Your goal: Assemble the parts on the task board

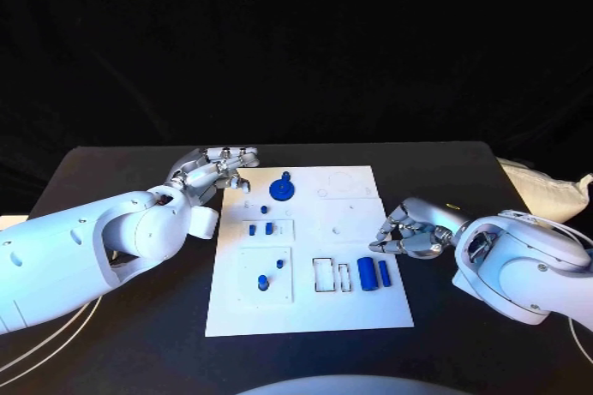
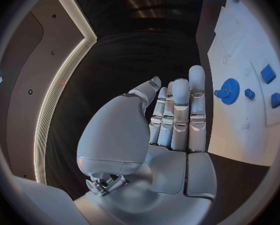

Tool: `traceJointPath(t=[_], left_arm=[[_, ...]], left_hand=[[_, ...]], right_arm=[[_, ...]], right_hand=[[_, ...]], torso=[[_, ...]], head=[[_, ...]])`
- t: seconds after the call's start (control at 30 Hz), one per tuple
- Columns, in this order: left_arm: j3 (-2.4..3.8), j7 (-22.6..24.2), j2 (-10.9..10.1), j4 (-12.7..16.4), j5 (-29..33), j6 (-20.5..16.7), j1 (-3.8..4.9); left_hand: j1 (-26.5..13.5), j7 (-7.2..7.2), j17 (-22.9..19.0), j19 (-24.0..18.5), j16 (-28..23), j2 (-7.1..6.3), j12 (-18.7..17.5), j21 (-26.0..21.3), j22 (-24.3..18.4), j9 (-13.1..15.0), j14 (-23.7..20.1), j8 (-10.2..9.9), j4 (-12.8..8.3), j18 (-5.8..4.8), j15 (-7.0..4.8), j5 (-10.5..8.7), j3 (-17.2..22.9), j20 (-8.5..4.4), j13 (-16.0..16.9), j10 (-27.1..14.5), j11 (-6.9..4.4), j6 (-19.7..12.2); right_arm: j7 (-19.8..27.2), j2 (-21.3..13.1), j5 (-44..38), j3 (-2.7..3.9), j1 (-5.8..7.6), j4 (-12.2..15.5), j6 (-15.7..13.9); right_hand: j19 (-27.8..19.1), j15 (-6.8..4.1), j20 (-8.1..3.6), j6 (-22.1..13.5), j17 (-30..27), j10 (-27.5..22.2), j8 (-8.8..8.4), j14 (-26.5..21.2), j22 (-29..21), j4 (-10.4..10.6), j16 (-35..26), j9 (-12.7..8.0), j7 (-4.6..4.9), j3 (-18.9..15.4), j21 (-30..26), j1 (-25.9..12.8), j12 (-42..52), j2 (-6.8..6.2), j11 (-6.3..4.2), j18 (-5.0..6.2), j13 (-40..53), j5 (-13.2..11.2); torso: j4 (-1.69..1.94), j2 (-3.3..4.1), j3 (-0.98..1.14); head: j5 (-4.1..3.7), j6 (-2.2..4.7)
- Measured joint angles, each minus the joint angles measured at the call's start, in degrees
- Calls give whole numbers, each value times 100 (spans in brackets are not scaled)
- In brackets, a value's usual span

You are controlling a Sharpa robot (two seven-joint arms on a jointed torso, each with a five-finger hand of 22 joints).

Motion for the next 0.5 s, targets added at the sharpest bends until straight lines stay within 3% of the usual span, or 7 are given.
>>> traceJointPath(t=[0.17,0.5], left_arm=[[-1,-1,5,-3,0,5,-26],[-1,-2,2,-12,0,11,-54]], left_hand=[[0,0,0,0,0,0,0,0,0,0,0,0,0,0,0,0,0,0,0,0,0,0],[0,0,1,0,0,0,0,0,1,0,0,0,0,0,0,0,0,0,0,0,0,0]], right_arm=[[-276,22,-225,-26,-46,27,205],[-538,206,-487,-37,-178,16,464]], right_hand=[[0,0,0,-46,0,14,15,0,74,163,38,51,19,-213,30,-20,20,20,-4,0,2,-67],[0,1,1,-54,-1,24,76,0,122,218,60,88,14,-328,76,-20,49,20,-14,0,3,-91]], torso=[[-20,-12,1],[-30,-14,-5]], head=[[1,-15],[34,-27]])
